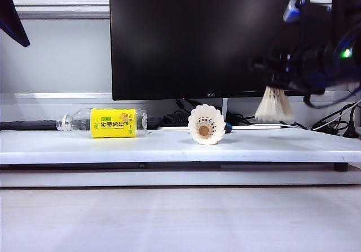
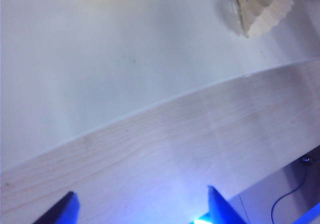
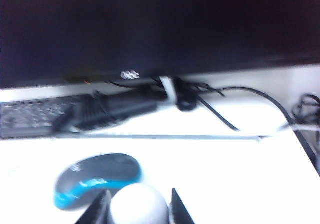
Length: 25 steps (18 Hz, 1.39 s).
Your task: Stack the badminton balls on the table vertically.
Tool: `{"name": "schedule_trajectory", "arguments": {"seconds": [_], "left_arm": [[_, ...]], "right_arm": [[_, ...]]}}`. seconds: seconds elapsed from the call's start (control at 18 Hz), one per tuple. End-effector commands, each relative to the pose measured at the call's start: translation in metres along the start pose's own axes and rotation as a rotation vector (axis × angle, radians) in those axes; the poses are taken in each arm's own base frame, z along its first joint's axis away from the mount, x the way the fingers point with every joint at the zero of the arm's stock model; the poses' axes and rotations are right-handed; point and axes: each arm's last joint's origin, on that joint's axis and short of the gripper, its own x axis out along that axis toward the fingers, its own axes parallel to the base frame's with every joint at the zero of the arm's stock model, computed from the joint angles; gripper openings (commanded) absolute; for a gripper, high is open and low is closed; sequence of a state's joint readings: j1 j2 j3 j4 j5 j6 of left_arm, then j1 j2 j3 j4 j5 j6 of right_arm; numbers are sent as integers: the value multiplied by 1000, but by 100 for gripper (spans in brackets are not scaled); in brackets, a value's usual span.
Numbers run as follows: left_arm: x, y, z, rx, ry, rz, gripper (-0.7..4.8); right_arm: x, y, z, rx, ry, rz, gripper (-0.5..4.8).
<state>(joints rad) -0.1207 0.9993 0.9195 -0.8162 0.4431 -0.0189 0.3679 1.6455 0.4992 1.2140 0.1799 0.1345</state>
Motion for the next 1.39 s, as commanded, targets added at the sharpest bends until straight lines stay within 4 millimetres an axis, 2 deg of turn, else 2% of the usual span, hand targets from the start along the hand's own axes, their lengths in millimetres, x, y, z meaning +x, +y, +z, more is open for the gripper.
{"name": "schedule_trajectory", "arguments": {"seconds": [0.06,0.84,0.95,1.34,1.39], "left_arm": [[-1,0,-1,2,8,14,344],[-1,1,-3,-4,27,39,344],[-1,1,-3,-4,27,39,344],[-1,1,-3,-3,27,39,344],[-1,1,-3,-3,26,39,344]], "right_arm": [[4,0,-3,7,-21,-1,126],[9,-2,-27,-16,62,-10,129],[9,-2,-27,-16,63,-10,177],[9,-2,-25,-51,42,-6,186],[9,-1,-23,-62,25,-3,224]]}}
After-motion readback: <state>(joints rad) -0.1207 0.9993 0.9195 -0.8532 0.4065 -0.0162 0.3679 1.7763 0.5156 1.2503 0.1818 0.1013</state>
